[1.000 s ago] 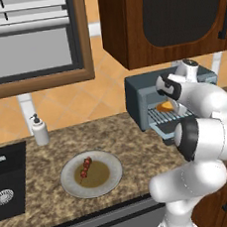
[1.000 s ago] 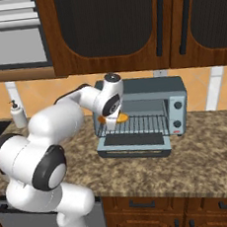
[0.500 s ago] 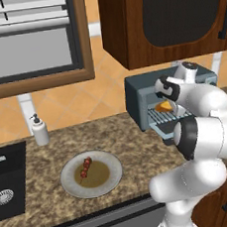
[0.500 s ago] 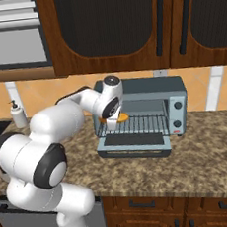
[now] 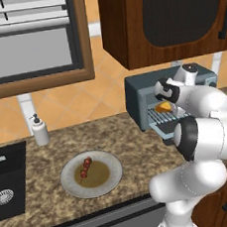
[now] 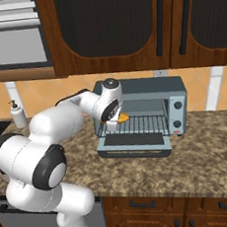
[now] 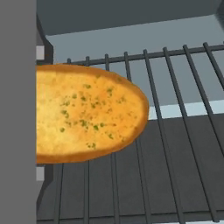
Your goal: Pick up the kebab skewer and baguette bread, and place them inside the toaster oven. Close the toaster oven door and start by setting the timer.
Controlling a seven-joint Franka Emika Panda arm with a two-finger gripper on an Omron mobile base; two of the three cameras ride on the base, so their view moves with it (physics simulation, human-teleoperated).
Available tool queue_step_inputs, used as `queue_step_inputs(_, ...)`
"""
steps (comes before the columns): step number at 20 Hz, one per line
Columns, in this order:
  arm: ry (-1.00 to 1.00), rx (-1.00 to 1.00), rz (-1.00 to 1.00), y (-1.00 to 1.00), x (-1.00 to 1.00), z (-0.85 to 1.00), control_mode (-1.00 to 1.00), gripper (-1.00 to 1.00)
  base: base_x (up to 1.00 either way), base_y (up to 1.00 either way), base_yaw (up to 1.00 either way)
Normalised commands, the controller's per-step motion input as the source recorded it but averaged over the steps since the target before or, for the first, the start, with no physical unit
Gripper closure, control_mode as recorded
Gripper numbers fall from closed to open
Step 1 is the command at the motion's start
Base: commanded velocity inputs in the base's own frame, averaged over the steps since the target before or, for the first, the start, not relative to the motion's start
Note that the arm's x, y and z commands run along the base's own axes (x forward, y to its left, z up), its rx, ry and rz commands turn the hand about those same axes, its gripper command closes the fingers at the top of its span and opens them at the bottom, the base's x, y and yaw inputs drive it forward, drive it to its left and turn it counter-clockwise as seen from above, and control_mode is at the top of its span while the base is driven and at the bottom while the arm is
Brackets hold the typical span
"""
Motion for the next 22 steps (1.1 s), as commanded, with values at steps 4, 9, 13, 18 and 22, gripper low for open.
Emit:
queue_step_inputs(4,0.0,0.0,0.0,0.0,0.0,0.0,-1.0,-1.0,0.0,0.0,0.0)
queue_step_inputs(9,-0.04,0.0,0.0,-0.09,-0.19,0.28,-1.0,-1.0,0.0,0.0,0.0)
queue_step_inputs(13,0.0,-0.01,0.0,-0.2,-0.87,0.66,-1.0,-1.0,0.0,0.0,0.0)
queue_step_inputs(18,0.11,0.0,0.04,0.13,-0.94,0.47,-1.0,-1.0,0.0,0.0,0.0)
queue_step_inputs(22,0.15,0.0,0.2,0.83,-0.39,0.22,-1.0,-1.0,0.0,0.0,0.0)
